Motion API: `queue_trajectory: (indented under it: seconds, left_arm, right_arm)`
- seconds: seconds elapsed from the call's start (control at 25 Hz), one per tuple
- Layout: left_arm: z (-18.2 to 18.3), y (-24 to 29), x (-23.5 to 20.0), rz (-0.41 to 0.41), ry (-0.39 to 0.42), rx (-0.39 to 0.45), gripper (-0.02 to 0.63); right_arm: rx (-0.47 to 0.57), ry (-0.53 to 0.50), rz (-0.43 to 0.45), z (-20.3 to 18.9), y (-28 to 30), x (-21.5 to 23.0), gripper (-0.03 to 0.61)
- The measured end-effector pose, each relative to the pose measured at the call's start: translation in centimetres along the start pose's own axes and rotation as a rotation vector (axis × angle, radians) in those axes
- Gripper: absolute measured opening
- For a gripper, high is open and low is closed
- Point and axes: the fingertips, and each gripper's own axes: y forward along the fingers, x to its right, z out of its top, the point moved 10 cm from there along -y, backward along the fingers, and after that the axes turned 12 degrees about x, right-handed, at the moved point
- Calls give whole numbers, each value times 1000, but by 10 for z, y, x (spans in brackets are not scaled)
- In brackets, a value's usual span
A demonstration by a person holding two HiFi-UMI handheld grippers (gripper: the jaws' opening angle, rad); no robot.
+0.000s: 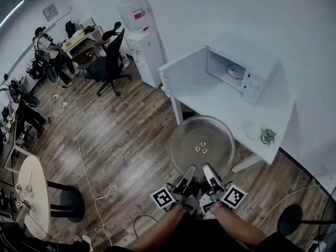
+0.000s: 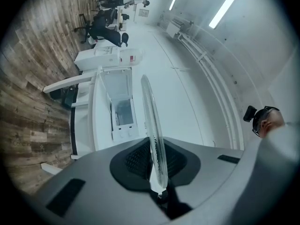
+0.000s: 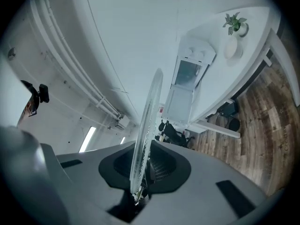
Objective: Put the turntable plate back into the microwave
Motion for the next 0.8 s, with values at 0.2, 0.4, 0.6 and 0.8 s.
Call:
queue_trajectory:
  seconds: [0.2, 0.4, 0.6, 0.8]
  left_arm:
    - [22, 6, 0, -21, 1, -23, 51]
    - [42, 12, -2, -19, 11, -60, 51]
    - [55, 24, -8, -11, -1, -75, 49]
    - [67, 51, -21, -6, 3, -92, 49]
  right_arm:
    - [17, -1, 15, -12, 16, -2, 64]
    - [54, 4, 18, -24, 29, -2, 63]
    - [65, 16, 2, -27, 46, 4, 60]
    - [82, 19, 8, -19, 72, 18, 60]
